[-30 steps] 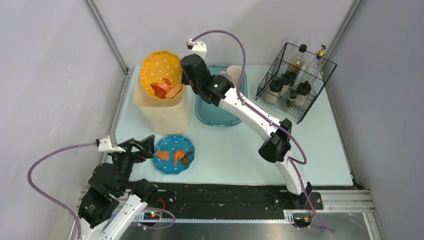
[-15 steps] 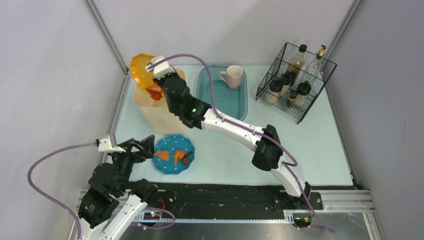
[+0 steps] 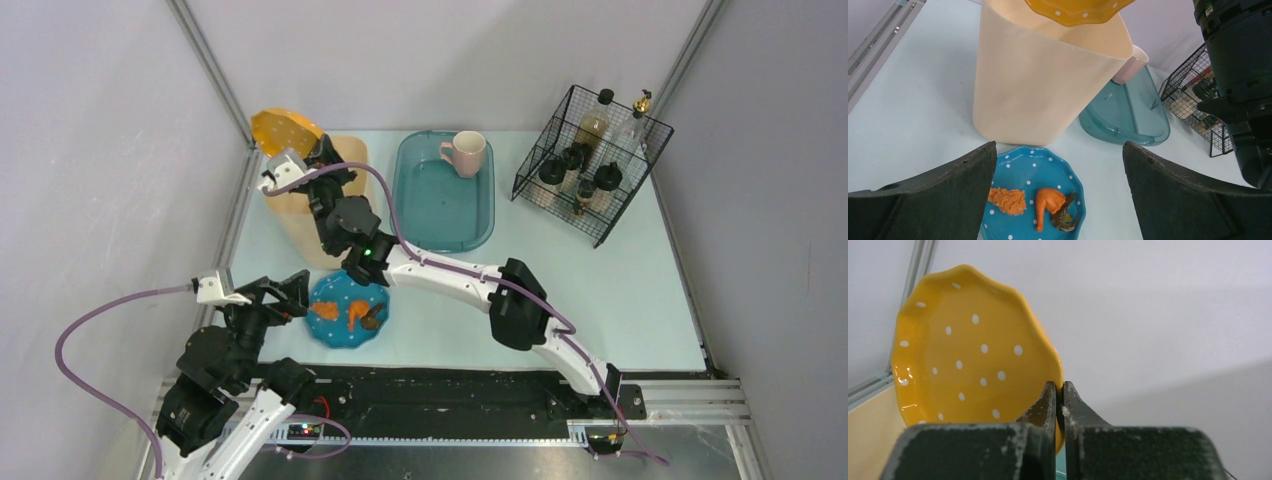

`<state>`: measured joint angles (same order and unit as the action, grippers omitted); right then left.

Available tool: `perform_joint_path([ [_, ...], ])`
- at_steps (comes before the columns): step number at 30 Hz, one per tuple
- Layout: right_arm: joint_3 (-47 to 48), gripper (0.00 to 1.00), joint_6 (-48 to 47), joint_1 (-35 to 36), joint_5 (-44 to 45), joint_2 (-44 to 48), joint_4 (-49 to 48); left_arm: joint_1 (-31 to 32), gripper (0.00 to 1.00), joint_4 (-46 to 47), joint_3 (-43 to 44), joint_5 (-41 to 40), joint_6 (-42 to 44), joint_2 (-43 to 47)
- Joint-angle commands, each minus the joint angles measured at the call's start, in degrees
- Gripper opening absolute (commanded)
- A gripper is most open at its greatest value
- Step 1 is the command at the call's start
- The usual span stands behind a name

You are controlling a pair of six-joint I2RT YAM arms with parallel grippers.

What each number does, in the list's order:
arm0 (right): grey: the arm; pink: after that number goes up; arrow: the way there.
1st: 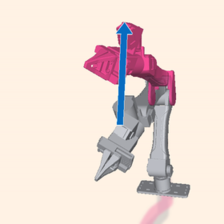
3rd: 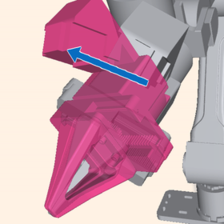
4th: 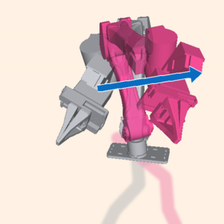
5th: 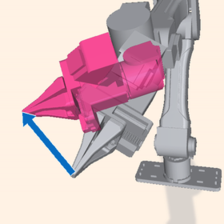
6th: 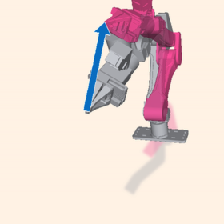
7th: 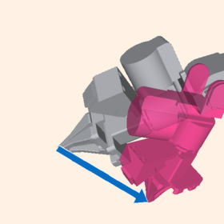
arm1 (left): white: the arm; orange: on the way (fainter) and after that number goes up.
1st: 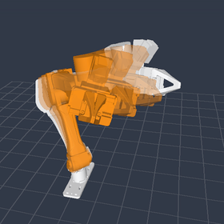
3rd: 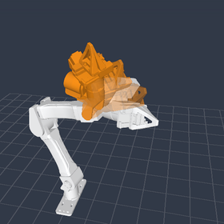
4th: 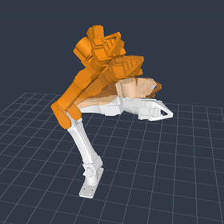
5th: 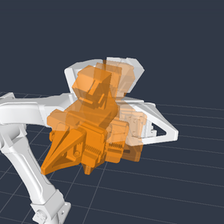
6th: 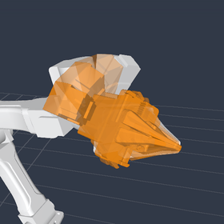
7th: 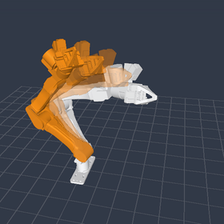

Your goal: Clear the kitchen counter

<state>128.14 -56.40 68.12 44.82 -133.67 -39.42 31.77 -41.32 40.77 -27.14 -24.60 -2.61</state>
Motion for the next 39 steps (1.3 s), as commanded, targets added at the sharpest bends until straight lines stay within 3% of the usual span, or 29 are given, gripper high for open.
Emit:
perform_joint_path([
  [1,0.8,0.00,-6.7,0.6,-2.5,2.9,-19.3,0.3,1.00,0.2,-0.3,-1.1,-1.0,-1.1],
  [11,-5.6,0.00,-0.9,0.4,0.8,11.5,-21.2,0.3,1.00,0.2,-0.3,-0.9,-1.0,-1.8],
  [21,-15.8,0.00,16.6,-3.5,4.7,26.3,-12.3,0.3,1.00,0.2,-0.3,-0.9,-1.0,-2.1],
  [26,-18.9,0.00,24.2,-7.1,10.7,31.1,-5.9,0.3,1.00,0.3,-0.3,-0.4,-1.0,-2.7],
  [32,-24.3,0.00,46.8,-14.1,11.6,38.8,16.7,0.4,1.00,0.3,-0.2,0.1,-1.1,-3.2],
  [36,-25.4,0.00,70.4,-22.3,3.8,43.7,43.0,0.4,1.00,0.2,-0.2,0.3,-1.1,-3.2],
  [39,-27.5,0.00,81.4,-28.6,-4.1,44.9,51.0,0.5,1.00,0.2,-0.2,0.7,-1.0,-3.6],
])
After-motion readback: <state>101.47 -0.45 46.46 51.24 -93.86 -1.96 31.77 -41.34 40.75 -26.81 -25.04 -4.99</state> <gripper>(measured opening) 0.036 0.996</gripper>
